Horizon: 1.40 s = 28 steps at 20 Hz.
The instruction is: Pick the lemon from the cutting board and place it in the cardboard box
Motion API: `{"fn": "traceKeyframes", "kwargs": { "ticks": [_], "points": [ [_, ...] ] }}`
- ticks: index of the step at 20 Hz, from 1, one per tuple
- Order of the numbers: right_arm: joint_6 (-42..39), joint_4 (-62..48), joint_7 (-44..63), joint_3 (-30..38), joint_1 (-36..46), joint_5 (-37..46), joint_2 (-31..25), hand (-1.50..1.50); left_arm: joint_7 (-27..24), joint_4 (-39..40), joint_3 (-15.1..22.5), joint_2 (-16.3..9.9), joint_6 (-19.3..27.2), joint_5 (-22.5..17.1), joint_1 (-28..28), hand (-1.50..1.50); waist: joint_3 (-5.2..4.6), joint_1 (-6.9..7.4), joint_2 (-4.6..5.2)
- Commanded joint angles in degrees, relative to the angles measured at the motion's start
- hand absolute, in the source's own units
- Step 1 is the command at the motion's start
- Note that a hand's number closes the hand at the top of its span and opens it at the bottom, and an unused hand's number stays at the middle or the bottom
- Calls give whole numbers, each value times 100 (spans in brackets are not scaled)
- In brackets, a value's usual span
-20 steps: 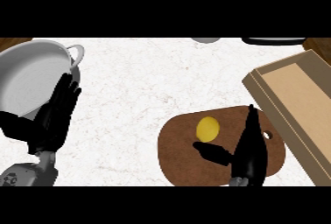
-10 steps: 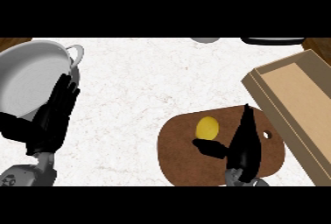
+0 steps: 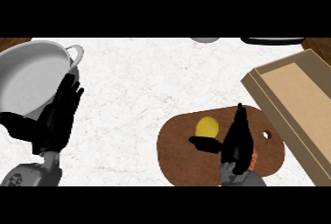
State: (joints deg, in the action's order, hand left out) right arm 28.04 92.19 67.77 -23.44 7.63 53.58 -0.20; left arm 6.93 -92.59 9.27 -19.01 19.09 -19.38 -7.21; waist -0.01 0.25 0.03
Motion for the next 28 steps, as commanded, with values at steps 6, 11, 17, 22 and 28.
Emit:
{"fn": "traceKeyframes", "kwargs": {
  "ticks": [6,11,17,22,28],
  "points": [
    [180,-263,999,165,268,-225,19,-150,34,19,-288,25,-197,-70,-1,0,-2,-17,-1],
    [408,-537,976,10,370,-275,20,-150,-27,449,-396,87,-347,12,-256,0,-3,-37,5],
    [863,-1100,944,-321,609,-345,20,-150,-79,315,-437,133,-496,102,-93,0,-1,2,6],
    [628,-1039,425,-43,318,-379,19,150,320,-185,-464,118,-334,260,71,0,1,-17,-5],
    [-138,-600,473,55,262,360,-14,150,467,-165,-554,283,-343,359,-100,0,0,-52,-12]
  ]
}}
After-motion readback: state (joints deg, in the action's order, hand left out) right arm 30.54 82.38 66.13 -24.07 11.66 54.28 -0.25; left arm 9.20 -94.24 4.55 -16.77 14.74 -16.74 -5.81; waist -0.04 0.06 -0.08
